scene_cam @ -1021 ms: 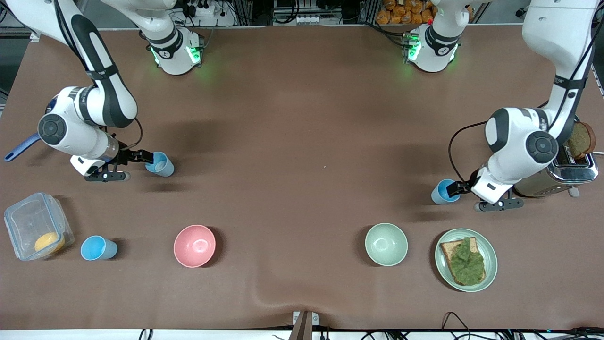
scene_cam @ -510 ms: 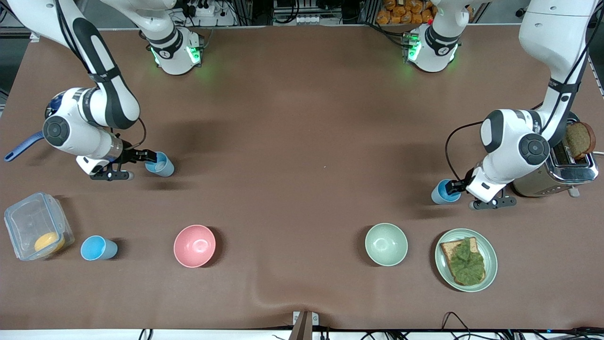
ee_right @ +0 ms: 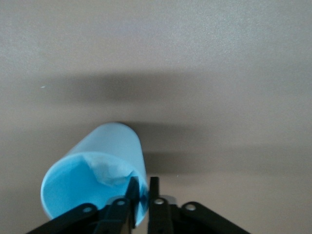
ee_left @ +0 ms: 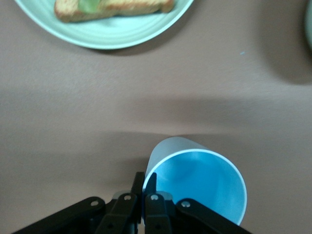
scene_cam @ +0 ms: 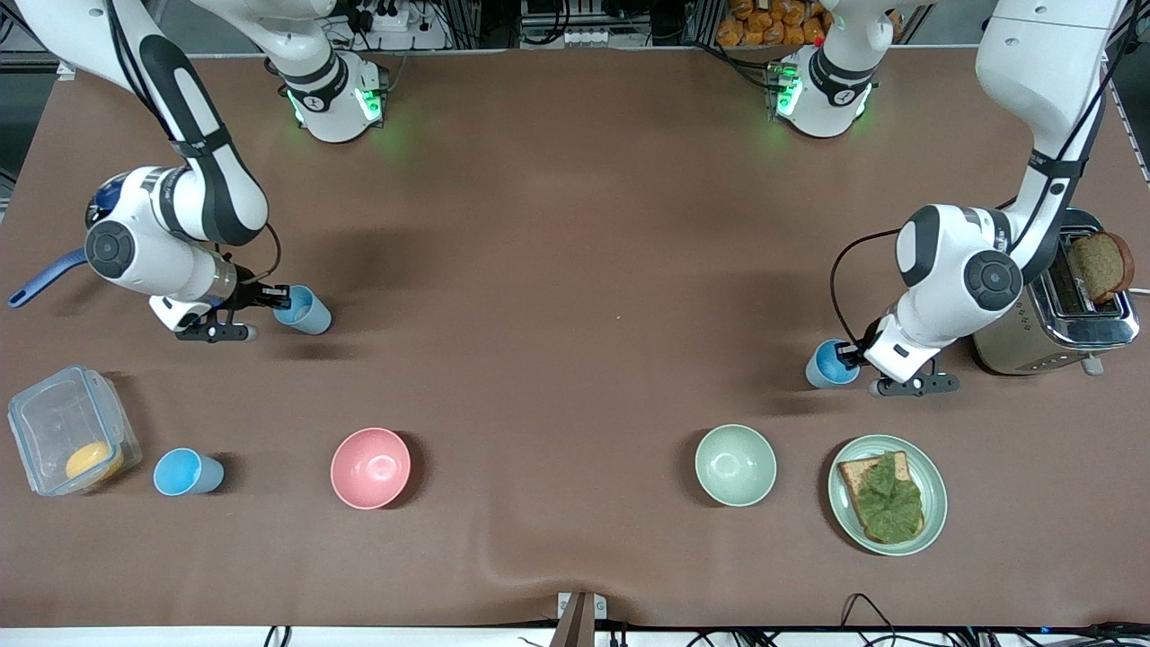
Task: Stack blue cups with both arms
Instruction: 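Close the right gripper on its cup while the left gripper closes on its cup, then lift the blue cup with the right gripper and carry it to table center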
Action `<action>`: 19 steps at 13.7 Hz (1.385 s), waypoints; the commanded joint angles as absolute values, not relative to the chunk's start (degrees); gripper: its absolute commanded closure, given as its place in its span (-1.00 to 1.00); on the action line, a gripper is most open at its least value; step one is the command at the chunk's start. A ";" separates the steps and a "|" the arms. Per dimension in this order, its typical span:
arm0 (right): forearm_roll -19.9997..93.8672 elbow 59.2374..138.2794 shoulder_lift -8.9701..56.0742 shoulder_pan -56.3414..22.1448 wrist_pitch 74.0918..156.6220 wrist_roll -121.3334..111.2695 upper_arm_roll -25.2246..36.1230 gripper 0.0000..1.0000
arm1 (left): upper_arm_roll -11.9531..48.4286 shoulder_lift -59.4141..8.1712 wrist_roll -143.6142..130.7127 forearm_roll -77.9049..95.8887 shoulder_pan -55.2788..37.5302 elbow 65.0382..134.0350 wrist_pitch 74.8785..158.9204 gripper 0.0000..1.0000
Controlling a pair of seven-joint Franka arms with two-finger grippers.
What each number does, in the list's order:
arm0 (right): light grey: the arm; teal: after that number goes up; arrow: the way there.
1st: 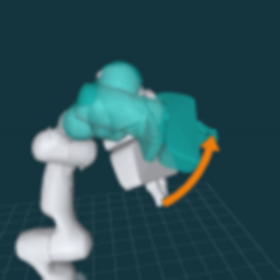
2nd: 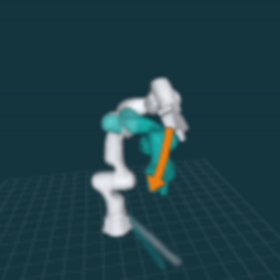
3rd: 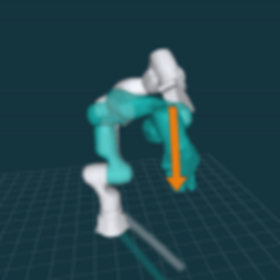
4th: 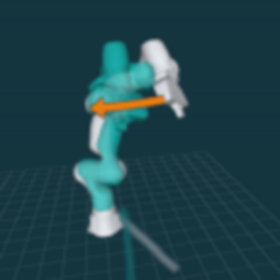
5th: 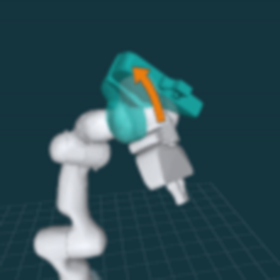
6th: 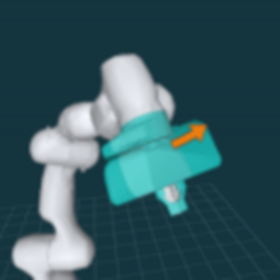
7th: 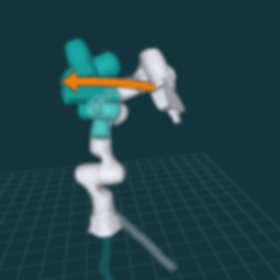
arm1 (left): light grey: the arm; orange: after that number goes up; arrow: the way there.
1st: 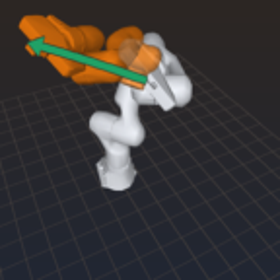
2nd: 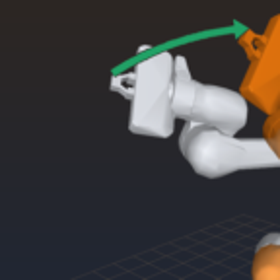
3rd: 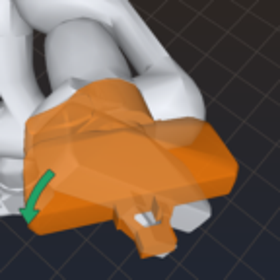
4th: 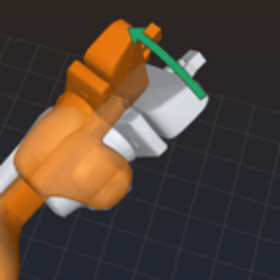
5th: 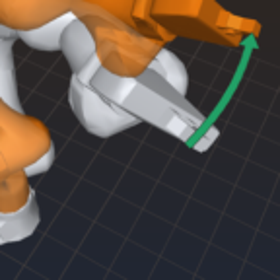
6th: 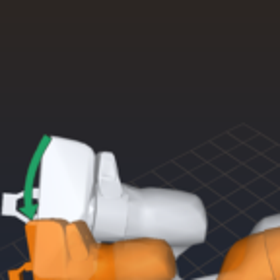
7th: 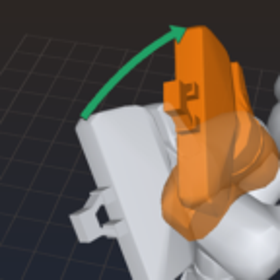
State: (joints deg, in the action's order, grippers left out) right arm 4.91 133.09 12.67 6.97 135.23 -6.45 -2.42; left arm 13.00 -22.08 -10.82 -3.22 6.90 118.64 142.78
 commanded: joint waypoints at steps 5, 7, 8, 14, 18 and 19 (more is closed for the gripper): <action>6.06 129.48 12.04 5.63 131.33 -6.33 -2.99 1.00 | 17.31 -17.58 -17.14 -1.67 6.95 108.04 128.18 1.00; 7.55 125.35 11.95 3.79 125.89 -5.28 -3.08 1.00 | 18.97 -17.49 -17.05 -1.67 7.21 102.86 121.33 1.00; 8.08 123.07 11.95 2.30 123.34 -3.62 -2.99 1.00 | 19.07 -17.58 -16.70 -1.76 7.38 100.05 117.20 1.00; 8.09 112.78 12.74 -10.79 114.71 20.35 -2.99 1.00 | 19.34 -18.01 -16.96 -2.19 6.68 94.84 110.48 1.00; 12.38 107.77 15.46 -21.16 114.70 36.43 -2.90 1.00 | 19.25 -18.37 -14.24 -2.64 7.56 94.83 110.48 1.00; 12.74 106.01 16.86 -23.62 115.05 40.65 -2.99 1.00 | 19.25 -18.54 -14.15 -2.64 7.30 94.83 110.57 1.00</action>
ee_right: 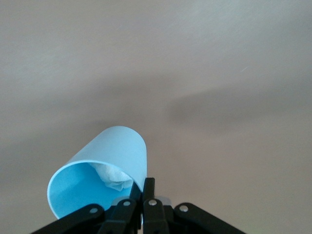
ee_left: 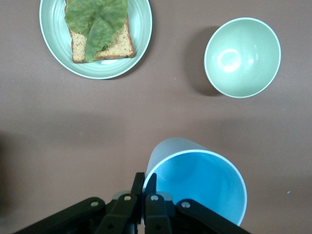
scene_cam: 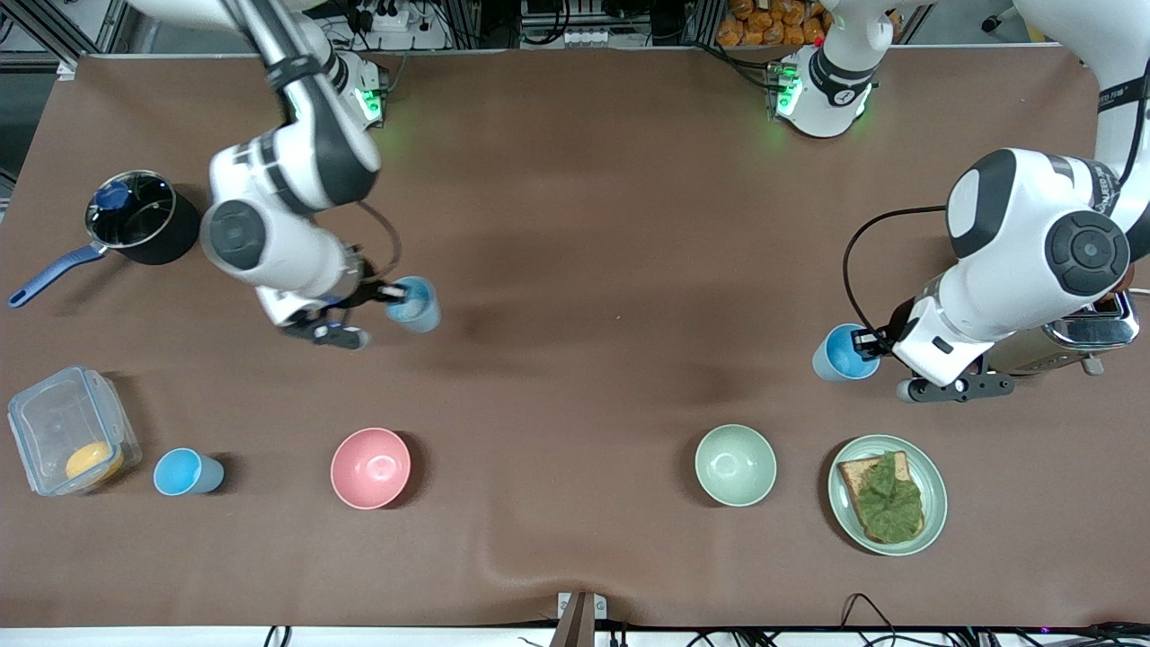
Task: Stack blue cups with both arms
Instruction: 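Lift the blue cup with the right gripper and carry it to table center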
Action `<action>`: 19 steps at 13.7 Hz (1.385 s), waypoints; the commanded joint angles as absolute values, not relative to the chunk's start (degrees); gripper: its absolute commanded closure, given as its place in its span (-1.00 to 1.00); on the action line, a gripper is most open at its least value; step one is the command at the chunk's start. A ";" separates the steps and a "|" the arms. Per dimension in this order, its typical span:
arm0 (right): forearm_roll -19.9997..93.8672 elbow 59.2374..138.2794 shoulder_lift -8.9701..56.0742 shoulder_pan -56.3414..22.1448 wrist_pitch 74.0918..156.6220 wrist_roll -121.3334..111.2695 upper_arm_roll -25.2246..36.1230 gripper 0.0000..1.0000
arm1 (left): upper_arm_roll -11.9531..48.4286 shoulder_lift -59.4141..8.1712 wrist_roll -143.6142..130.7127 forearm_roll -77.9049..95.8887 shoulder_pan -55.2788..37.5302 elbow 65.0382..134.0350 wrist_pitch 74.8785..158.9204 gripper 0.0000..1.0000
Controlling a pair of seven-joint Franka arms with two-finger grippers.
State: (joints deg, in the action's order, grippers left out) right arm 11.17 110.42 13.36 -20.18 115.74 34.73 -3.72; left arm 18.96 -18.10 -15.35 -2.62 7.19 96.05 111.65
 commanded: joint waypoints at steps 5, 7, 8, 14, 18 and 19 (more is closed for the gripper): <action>14.49 95.28 27.05 -35.40 118.55 61.14 -2.99 1.00 | 19.25 -19.16 -14.15 -2.55 7.29 94.75 111.18 1.00; 17.92 95.10 29.17 -39.09 123.64 64.06 -2.90 1.00 | 19.25 -19.16 -14.32 -2.55 7.03 94.75 111.27 1.00; 17.84 95.01 29.96 -40.59 124.44 65.64 -2.90 1.00 | 19.16 -19.16 -14.67 -2.55 6.86 94.75 111.36 1.00; 17.32 92.56 36.64 -47.63 134.20 74.87 -2.73 1.00 | 19.25 -19.07 -15.03 -2.55 6.77 94.75 111.36 1.00; 17.31 91.93 38.67 -48.69 137.46 75.50 -2.64 1.00 | 19.25 -19.07 -15.29 -2.55 6.68 94.75 111.36 1.00; 17.31 92.02 38.76 -48.69 137.55 75.50 -2.64 1.00 | 19.25 -19.07 -15.29 -2.55 6.68 94.75 111.36 1.00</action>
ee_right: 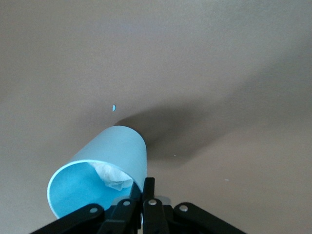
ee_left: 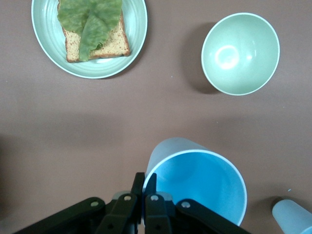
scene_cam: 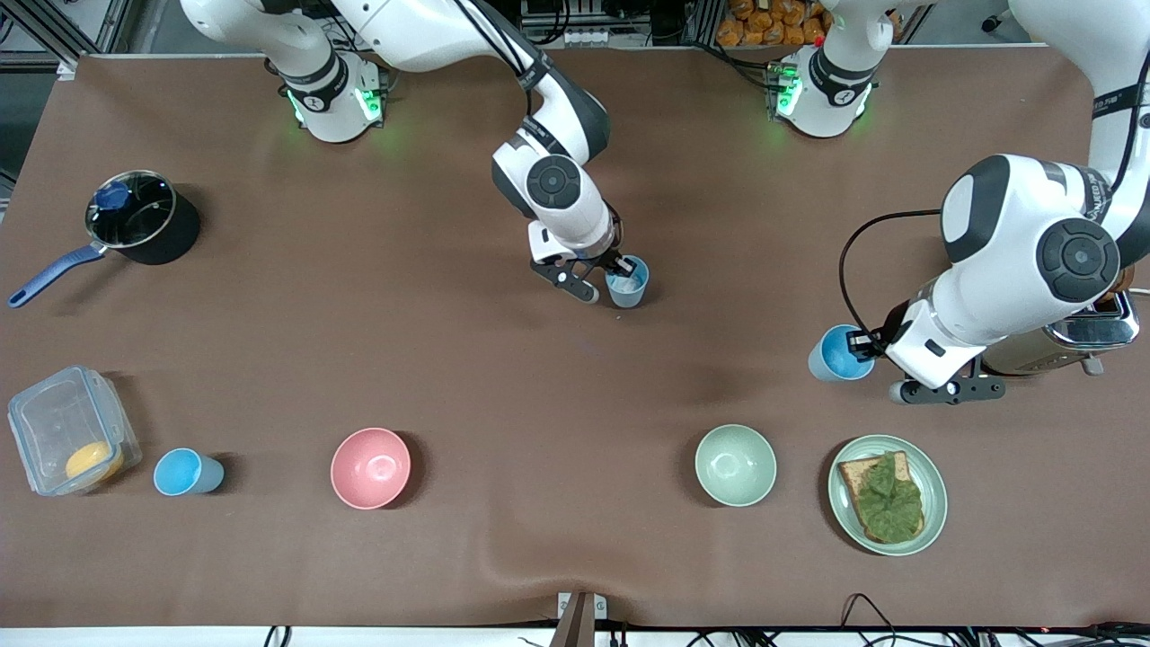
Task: Stack blue cups with both arms
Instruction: 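Lift the blue cup with the right gripper and carry it to table center, then set the cup upright on the table and open the right gripper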
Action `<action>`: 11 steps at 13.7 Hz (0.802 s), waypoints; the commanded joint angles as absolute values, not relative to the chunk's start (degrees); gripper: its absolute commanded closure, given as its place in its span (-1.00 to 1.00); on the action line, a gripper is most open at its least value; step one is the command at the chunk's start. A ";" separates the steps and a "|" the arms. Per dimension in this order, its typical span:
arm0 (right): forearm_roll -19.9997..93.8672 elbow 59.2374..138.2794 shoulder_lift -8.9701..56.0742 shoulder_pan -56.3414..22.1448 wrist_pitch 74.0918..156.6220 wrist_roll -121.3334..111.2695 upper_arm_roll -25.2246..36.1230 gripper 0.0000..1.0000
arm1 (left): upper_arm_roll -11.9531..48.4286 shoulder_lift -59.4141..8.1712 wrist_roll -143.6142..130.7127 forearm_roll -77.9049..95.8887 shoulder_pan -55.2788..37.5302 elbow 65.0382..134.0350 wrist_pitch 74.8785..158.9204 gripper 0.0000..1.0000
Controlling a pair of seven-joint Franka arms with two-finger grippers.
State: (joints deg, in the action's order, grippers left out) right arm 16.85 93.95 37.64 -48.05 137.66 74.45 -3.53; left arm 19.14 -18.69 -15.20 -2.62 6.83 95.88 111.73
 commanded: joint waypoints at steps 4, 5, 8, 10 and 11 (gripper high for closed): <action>17.14 92.11 38.76 -48.60 137.11 75.32 -2.37 0.38 | 19.25 -18.98 -15.20 -2.46 6.68 94.75 111.36 1.00; 17.05 92.02 38.59 -48.26 136.67 75.24 -2.37 -0.08 | 19.34 -18.98 -15.21 -2.46 6.68 94.75 111.27 1.00; 16.44 91.93 37.45 -47.90 135.45 75.23 -2.02 -1.00 | 19.34 -19.16 -14.68 -1.76 6.59 92.92 110.75 1.00; 16.44 90.10 34.99 -47.64 128.71 74.45 0.25 -1.00 | 19.34 -19.25 -15.03 -1.76 5.55 92.29 110.48 1.00; 16.26 88.96 33.76 -46.94 124.84 73.40 1.22 -1.00 | 19.34 -19.34 -14.94 -1.93 5.36 92.11 110.39 1.00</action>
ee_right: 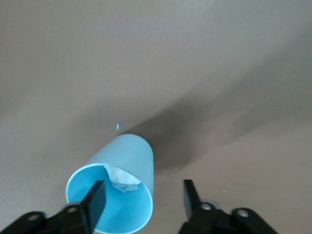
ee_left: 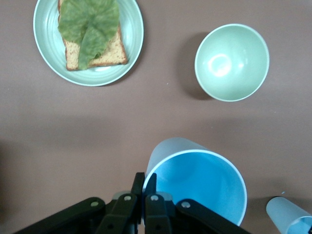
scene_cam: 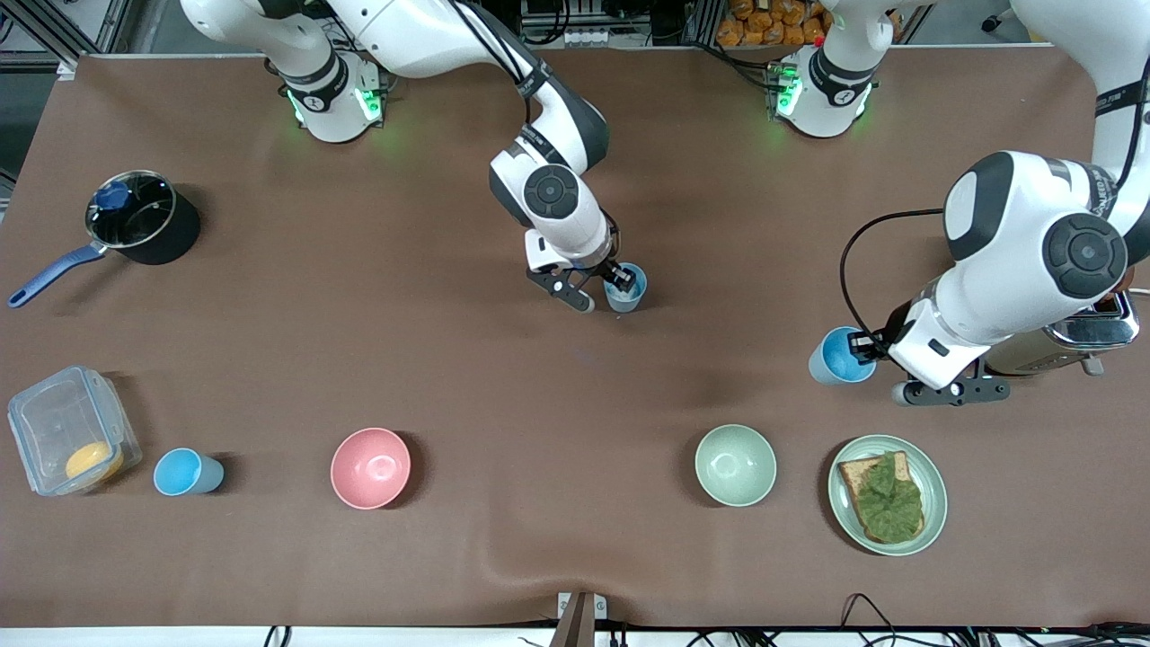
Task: Stack blue cups with both arms
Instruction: 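Set the cup upright on the table and open the right gripper, then withdraw the right gripper while the left gripper lifts its blue cup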
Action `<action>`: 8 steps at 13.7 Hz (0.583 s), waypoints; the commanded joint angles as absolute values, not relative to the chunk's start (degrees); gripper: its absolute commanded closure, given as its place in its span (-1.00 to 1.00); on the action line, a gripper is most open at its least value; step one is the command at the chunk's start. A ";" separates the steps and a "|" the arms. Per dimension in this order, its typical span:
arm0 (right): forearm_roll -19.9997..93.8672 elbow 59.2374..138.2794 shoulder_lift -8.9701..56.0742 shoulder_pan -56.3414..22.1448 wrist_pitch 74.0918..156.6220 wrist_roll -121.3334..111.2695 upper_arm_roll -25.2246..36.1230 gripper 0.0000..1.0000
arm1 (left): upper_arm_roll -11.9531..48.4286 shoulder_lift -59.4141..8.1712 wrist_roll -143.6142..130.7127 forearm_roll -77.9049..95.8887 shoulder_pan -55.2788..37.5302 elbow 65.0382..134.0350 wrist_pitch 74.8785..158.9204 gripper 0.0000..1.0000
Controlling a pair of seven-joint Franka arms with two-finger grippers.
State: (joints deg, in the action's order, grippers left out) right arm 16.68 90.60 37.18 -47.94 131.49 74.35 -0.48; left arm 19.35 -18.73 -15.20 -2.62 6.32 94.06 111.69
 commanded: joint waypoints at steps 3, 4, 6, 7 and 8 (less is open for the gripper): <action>16.17 87.63 28.67 -41.95 115.08 64.90 2.20 -1.00 | 19.25 -19.34 -14.85 -1.84 5.36 92.11 110.04 1.00; 16.17 87.63 26.74 -39.31 111.83 60.86 2.20 -1.00 | 19.34 -19.16 -14.85 -1.85 5.45 92.11 109.52 1.00; 16.08 87.80 22.87 -34.04 104.89 51.20 2.37 -1.00 | 19.34 -19.16 -14.85 -1.85 5.36 91.50 108.37 1.00; 15.65 88.24 20.94 -31.58 102.68 46.89 2.37 -1.00 | 19.42 -19.16 -14.94 -1.76 5.10 91.49 108.37 1.00; 14.60 88.85 19.18 -29.38 100.74 43.19 2.37 -1.00 | 19.34 -19.16 -15.03 -1.76 4.23 91.32 108.28 1.00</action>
